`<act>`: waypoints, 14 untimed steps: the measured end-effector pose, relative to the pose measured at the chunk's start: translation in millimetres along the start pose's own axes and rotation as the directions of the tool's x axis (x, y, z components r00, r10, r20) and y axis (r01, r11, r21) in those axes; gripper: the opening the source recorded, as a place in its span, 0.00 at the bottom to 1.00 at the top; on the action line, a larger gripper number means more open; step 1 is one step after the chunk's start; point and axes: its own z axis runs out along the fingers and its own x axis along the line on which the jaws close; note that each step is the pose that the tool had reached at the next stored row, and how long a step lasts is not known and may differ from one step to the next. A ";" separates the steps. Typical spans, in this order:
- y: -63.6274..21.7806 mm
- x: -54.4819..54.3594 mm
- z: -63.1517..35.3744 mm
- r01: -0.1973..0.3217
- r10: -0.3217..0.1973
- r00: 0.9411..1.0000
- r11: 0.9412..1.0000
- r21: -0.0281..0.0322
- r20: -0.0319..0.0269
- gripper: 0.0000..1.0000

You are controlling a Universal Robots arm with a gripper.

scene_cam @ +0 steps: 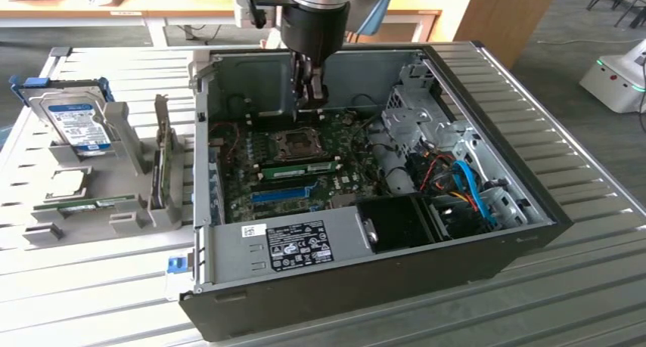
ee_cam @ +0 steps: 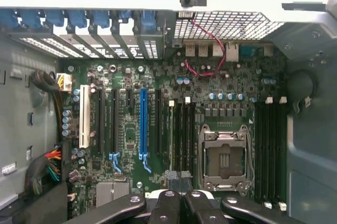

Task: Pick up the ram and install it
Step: 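Press down the ram until it locks into place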

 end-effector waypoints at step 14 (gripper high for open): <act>-17.8 -0.2 -0.6 0.000 0.000 1.000 1.000 0.000 0.000 0.10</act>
